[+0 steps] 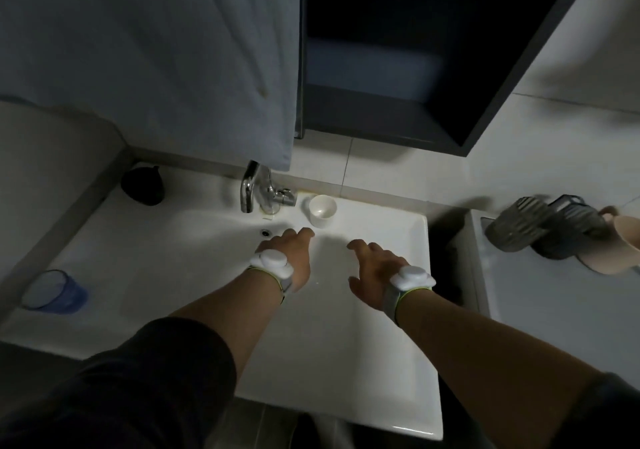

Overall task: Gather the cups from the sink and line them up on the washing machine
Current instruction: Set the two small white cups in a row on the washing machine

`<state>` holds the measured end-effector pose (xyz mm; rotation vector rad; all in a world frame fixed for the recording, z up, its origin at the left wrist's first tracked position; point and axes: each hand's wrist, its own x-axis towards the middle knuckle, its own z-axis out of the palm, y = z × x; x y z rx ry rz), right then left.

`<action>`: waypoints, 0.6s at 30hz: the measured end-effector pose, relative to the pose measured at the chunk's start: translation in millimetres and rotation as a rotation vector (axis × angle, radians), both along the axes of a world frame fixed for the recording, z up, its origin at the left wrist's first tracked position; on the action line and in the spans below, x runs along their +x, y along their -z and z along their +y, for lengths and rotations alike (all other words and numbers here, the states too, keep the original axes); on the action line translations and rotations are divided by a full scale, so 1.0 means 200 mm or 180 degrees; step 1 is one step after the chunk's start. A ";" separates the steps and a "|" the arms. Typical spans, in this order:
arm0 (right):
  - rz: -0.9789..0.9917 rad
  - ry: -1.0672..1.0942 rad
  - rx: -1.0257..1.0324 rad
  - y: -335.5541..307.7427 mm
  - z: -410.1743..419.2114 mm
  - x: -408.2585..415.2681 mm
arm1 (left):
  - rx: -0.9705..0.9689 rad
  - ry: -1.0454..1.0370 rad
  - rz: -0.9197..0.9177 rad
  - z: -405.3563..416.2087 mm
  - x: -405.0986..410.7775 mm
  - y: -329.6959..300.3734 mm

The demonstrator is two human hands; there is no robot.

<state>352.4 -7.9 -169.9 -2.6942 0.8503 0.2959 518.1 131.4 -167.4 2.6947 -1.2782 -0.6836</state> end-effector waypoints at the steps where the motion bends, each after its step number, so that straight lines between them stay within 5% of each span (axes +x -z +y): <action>1: -0.0059 0.0136 0.0065 0.04 -0.03 0.02 | 0.0010 0.0029 0.0024 -0.05 0.03 0.03; 18: -0.0562 0.0725 0.0520 0.29 -0.19 0.00 | 0.0201 -0.0068 -0.0429 -0.48 0.25 0.32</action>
